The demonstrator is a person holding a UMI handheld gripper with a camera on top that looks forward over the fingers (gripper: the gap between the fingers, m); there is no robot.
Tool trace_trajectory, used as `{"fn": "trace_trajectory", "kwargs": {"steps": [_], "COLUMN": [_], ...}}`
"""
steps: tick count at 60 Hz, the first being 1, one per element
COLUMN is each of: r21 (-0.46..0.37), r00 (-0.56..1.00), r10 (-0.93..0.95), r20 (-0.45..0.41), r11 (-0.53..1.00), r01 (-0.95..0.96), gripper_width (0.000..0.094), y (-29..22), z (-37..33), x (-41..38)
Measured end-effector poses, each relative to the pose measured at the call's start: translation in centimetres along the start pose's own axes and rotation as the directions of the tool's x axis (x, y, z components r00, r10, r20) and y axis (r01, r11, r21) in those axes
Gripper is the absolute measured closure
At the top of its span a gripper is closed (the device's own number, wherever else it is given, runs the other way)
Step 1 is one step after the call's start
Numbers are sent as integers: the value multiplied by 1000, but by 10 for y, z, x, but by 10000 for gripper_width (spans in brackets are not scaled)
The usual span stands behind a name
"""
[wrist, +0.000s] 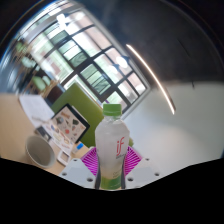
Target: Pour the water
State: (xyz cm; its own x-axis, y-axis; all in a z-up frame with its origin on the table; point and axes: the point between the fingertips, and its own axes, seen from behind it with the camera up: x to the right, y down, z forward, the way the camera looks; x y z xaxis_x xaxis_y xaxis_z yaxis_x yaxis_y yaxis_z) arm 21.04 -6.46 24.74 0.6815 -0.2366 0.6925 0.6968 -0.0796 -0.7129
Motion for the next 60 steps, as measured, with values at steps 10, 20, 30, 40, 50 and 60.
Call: {"fn": "trace_trajectory", "kwargs": {"steps": [10, 20, 30, 40, 50, 60], "r21": [-149, -286, -246, -256, -221, -217], "r00": [783, 647, 633, 655, 672, 672], "r10": [612, 756, 769, 749, 735, 734], "r20": [108, 105, 86, 101, 95, 96], "r11": [789, 646, 632, 656, 674, 674], "r01": [-596, -708, -735, -710, -705, -706], "gripper_width": [658, 658, 656, 633, 614, 559], "y": [55, 121, 139, 157, 158, 177], "z": [-36, -61, -68, -89, -84, -106], "x": [-23, -44, -24, -14, -12, 28]}}
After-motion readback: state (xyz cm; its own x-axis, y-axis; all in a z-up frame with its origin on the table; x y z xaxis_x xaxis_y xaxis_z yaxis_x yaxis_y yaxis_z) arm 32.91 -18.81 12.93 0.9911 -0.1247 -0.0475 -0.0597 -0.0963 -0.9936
